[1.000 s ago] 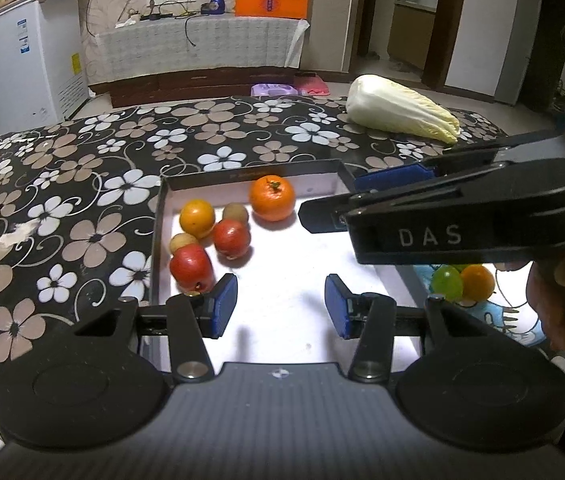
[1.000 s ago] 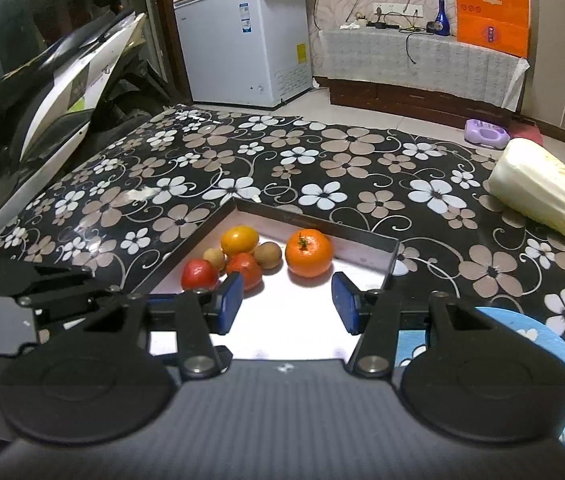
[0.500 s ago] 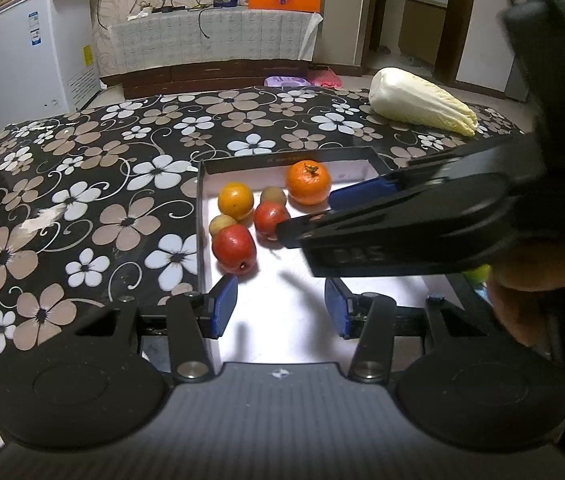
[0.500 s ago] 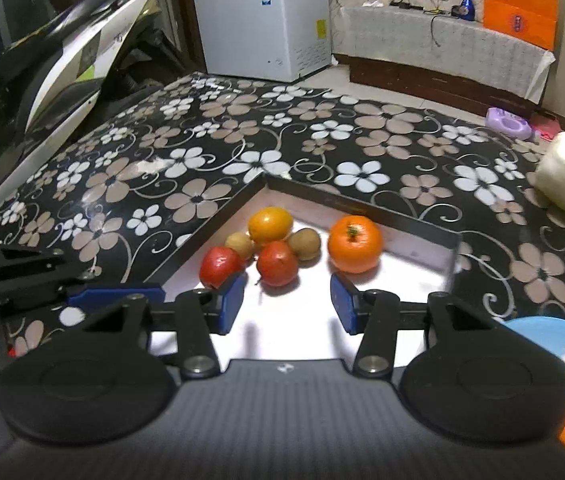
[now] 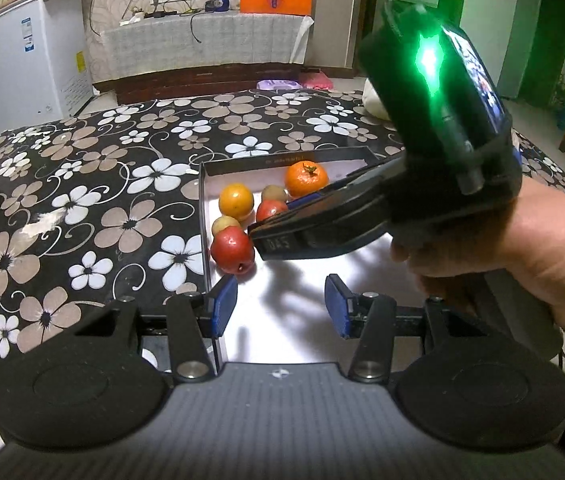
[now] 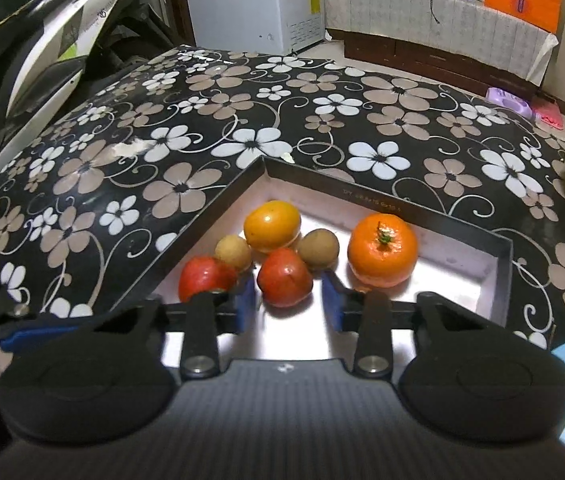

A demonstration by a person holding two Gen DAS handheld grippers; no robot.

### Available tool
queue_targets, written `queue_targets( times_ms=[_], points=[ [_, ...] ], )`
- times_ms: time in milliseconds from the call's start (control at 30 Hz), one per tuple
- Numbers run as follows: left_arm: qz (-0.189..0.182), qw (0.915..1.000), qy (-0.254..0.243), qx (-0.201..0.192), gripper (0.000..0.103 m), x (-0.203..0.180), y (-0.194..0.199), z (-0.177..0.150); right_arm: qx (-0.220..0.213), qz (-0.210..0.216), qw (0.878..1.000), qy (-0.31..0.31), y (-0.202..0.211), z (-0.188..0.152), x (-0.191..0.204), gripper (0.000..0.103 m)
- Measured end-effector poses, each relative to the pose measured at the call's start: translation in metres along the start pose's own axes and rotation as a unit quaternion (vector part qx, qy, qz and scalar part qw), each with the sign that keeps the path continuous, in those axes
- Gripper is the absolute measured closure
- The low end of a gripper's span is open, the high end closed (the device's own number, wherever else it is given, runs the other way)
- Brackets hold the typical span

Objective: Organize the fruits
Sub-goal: 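Grasp a red tomato with the right tool while the left tool grasps a red apple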

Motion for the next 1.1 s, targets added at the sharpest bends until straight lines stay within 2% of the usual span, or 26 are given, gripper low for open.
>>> queue_targets(
  times_ms=[167,300,500,567,767,933,1000,1033,1067,1100],
  points=[
    [0.027,0.9995,-0.004,-0.016,0.049,-0.003,-0.002,0.004,0.005,-0.009,1.000,0.005,0.005,0.000,0.001,0.070],
    [0.045,0.9988,0.005,-0.021,0.049,-0.009,-0.009,0.010,-0.013,-0.009,1.000,-0.006,0.027,0.001,-0.009,0.070],
    [0.091,0.9946,0.043,0.023,0.049,-0.006,-0.037,0.014,-0.029,-0.002,0.999,-0.026,0.048,0.000,-0.025,0.070],
    [0.097,0.9934,0.054,0.027,0.048,-0.004,-0.042,0.017,-0.033,0.002,0.999,-0.029,0.052,0.000,-0.027,0.070],
    [0.100,0.9927,0.061,0.029,0.027,-0.009,-0.056,0.025,-0.041,0.008,0.998,-0.038,0.060,0.000,-0.033,0.070],
    [0.108,0.9925,0.054,0.021,0.025,-0.008,-0.074,0.038,-0.041,0.008,0.998,-0.041,0.061,-0.001,-0.035,0.070],
    [0.116,0.9921,0.045,0.014,0.031,-0.007,-0.080,0.042,-0.043,0.010,0.998,-0.042,0.062,-0.001,-0.034,0.070],
    [0.122,0.9915,0.042,0.012,0.043,-0.007,-0.081,0.043,-0.044,0.011,0.998,-0.042,0.062,-0.001,-0.034,0.070],
    [0.128,0.9908,0.041,0.015,0.049,-0.006,-0.082,0.043,-0.044,0.011,0.998,-0.042,0.063,-0.001,-0.035,0.070],
    [0.128,0.9904,0.047,0.021,0.059,-0.003,-0.084,0.042,-0.043,0.010,0.998,-0.042,0.063,-0.001,-0.035,0.070]
  ],
)
Point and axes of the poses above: each gripper's, at about its wrist camera, not at the fingertips, and y roughly against the way its jaws point, x to its left, z to its top, the point moved 5 cm from there along -y, roughly the way its jaws point, and after that the axes turned 2 degrees about x, right-handed, at the moved point
